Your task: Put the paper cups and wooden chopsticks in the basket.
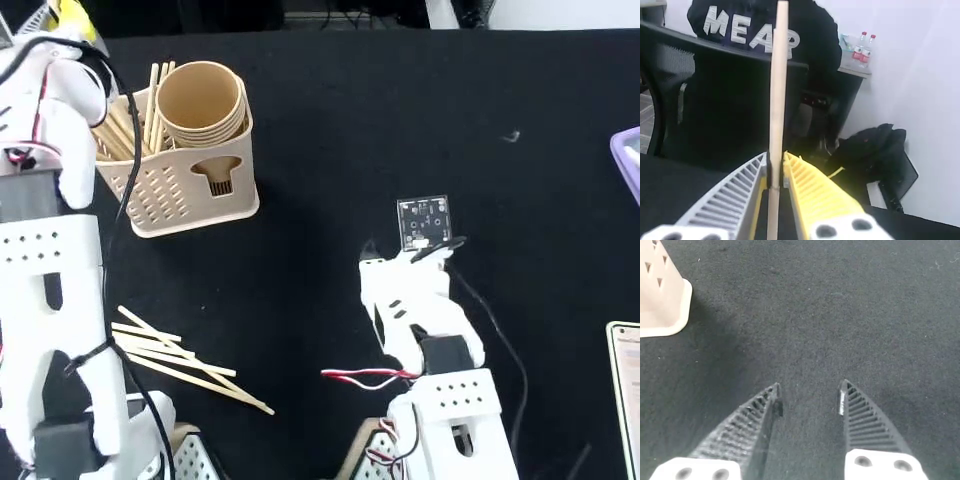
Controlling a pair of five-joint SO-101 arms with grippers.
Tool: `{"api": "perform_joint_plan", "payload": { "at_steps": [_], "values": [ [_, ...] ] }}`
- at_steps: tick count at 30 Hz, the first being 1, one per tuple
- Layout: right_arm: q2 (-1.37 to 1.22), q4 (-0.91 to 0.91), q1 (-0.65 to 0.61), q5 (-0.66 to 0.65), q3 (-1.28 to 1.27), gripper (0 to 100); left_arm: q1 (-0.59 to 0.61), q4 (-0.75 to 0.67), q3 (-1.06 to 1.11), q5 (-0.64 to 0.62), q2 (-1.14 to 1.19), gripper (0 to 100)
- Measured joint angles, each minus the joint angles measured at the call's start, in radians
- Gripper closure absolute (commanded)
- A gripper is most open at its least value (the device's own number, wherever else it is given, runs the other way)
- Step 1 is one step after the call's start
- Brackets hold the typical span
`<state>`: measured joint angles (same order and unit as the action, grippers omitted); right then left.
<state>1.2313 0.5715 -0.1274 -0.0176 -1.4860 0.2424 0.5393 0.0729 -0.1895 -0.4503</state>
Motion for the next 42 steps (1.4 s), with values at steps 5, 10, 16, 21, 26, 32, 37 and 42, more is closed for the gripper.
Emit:
{"api": "perform_joint_plan", "payload": {
  "at_steps": [5,10,16,21,26,32,37,42],
  "values": [
    [0.0,0.0,0.0,0.0,0.0,81.5,0.0,-0.002,0.041,0.0,0.0,86],
    [0.0,0.0,0.0,0.0,0.0,81.5,0.002,0.031,0.066,0.0,-0.002,86],
    [0.0,0.0,0.0,0.0,0.0,81.5,0.003,0.15,0.074,0.0,-0.123,85],
    [0.0,0.0,0.0,0.0,0.0,81.5,0.106,0.356,0.075,-0.002,-0.264,85],
    [0.0,0.0,0.0,0.0,0.0,81.5,0.311,0.597,0.213,-0.003,-0.287,75],
    [0.0,0.0,0.0,0.0,0.0,81.5,0.508,0.729,0.58,-0.089,-0.215,75],
    [0.0,0.0,0.0,0.0,0.0,81.5,0.572,0.738,0.775,-0.104,-0.189,75],
    [0.0,0.0,0.0,0.0,0.0,81.5,0.577,0.687,0.87,-0.199,-0.184,75]
  ]
}}
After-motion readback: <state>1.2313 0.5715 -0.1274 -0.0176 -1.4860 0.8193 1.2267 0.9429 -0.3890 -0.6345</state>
